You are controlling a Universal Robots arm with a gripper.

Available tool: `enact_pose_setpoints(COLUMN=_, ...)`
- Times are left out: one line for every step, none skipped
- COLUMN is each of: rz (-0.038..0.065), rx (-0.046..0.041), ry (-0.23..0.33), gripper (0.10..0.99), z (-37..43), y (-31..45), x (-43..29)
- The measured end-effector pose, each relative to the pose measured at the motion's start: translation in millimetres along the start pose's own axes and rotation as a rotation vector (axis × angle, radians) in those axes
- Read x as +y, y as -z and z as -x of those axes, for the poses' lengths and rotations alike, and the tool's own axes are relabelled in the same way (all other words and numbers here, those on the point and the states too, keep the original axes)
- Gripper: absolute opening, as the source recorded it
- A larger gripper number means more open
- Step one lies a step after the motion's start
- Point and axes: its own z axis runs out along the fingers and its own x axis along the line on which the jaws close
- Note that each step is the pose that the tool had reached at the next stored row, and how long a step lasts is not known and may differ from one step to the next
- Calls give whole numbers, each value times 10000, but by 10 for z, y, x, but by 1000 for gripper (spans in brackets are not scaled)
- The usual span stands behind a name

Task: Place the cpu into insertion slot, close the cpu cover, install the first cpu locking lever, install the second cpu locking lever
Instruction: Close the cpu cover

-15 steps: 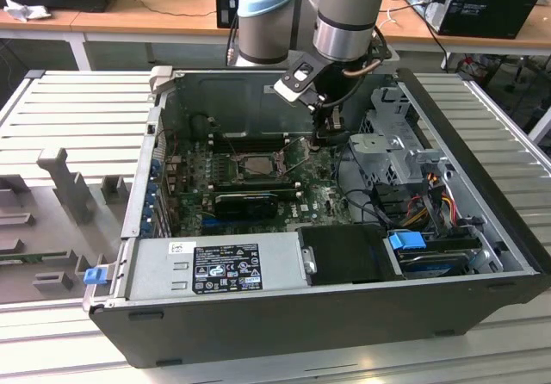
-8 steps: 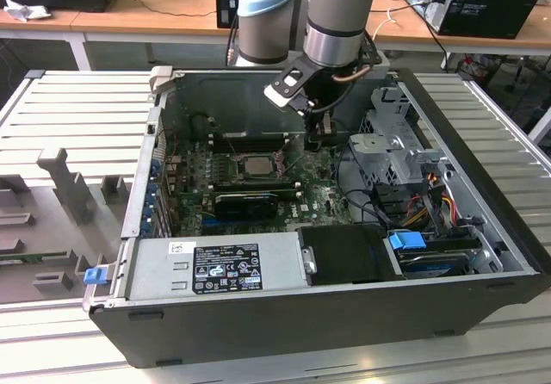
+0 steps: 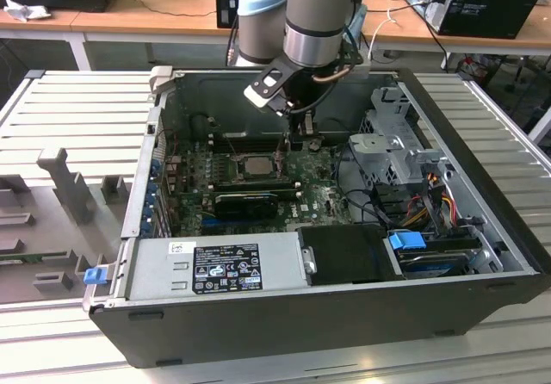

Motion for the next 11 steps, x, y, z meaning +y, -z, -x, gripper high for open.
enact_pose_setpoints(rz=0, rx=-1, ry=-2, gripper=106, z=-2, y=0, x=-52)
enact_pose_setpoints(rz=0, rx=0, ry=-2, gripper=106, z=-3, y=-1, x=-91)
enact_pose_setpoints(rz=0, rx=1, ry=-1, gripper=106, z=-5, y=-2, x=-122)
enact_pose_setpoints(rz=0, rx=0, ry=-2, gripper=106, z=-6, y=-3, x=-148)
enact_pose_setpoints(rz=0, rx=0, ry=-1, gripper=106, z=-8, y=-5, x=-194)
enact_pose_setpoints(rz=0, rx=0, ry=-1, gripper=106, z=-10, y=-13, x=-240)
enact_pose_setpoints(rz=0, rx=-1, ry=-1, gripper=106, z=-10, y=-34, x=-276)
enact_pose_setpoints(rz=0, rx=0, ry=1, gripper=106, z=-9, y=-65, x=-299)
enact_pose_setpoints(rz=0, rx=0, ry=2, gripper=106, z=-9, y=-83, x=-310)
enact_pose_setpoints(rz=1, rx=1, ry=3, gripper=106, z=-9, y=-112, x=-322)
enact_pose_setpoints(rz=-1, rx=0, ry=6, gripper=106, z=-8, y=-135, x=-331)
